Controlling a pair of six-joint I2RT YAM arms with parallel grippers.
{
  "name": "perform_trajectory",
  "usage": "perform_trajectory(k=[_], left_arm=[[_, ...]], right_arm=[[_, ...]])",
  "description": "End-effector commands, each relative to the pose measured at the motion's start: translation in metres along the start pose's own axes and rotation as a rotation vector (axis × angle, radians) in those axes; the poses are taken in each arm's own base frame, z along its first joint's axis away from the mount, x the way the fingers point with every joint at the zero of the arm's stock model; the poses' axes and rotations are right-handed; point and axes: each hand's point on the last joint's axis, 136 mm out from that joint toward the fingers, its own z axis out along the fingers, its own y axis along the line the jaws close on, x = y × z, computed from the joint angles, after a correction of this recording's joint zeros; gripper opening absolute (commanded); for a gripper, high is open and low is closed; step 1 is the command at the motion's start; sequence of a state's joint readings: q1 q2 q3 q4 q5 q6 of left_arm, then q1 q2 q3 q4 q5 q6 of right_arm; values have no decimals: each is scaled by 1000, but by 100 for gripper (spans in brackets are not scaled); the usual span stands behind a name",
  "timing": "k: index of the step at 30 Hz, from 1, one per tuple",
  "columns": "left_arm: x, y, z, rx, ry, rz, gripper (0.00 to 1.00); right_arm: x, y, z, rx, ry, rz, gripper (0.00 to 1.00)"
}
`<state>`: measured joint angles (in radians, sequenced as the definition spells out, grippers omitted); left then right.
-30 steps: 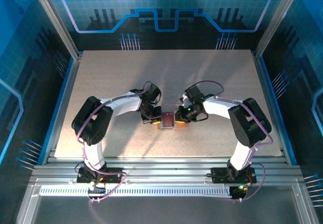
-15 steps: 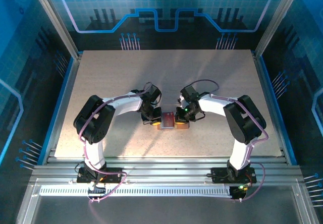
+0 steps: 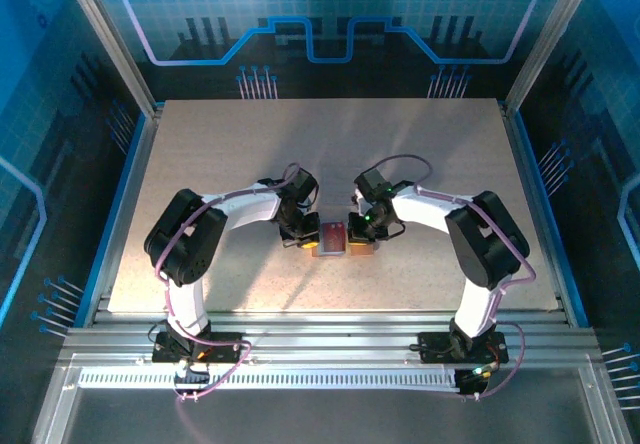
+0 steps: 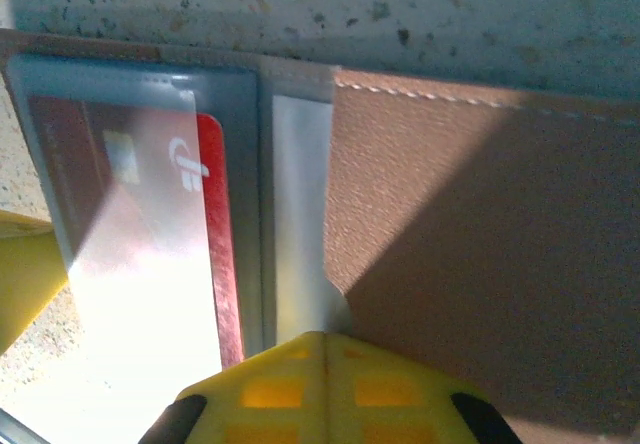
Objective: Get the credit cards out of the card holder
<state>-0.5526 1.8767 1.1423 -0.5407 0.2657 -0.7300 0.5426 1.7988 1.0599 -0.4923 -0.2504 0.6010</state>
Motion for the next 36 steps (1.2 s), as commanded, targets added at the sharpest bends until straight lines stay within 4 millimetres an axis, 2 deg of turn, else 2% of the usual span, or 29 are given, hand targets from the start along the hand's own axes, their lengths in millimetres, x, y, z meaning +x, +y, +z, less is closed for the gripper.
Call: perform_trajectory(k=[1, 4, 10, 19, 27, 31, 36], left_arm=[[9, 26, 9, -83, 32, -31, 0], [9, 26, 8, -80, 28, -31, 0], [7, 22, 5, -70, 17, -32, 0], [-4, 0, -25, -22, -51, 3, 1], [-15, -39, -60, 123, -142, 54, 5], [-15, -54, -59, 193, -124, 59, 6], [-14, -69, -45, 306, -90, 33, 4]], right_arm=[[7, -2, -17, 19, -6, 7, 7], [7, -5, -22, 25, -13, 5, 7], [11, -18, -10, 57, 13, 16, 7], [18, -24, 2, 54, 32, 32, 8], [8, -3, -9, -33, -4, 21, 8], [3, 12, -14, -114, -24, 29, 12], [-5, 27, -21, -234, -49, 69, 17]])
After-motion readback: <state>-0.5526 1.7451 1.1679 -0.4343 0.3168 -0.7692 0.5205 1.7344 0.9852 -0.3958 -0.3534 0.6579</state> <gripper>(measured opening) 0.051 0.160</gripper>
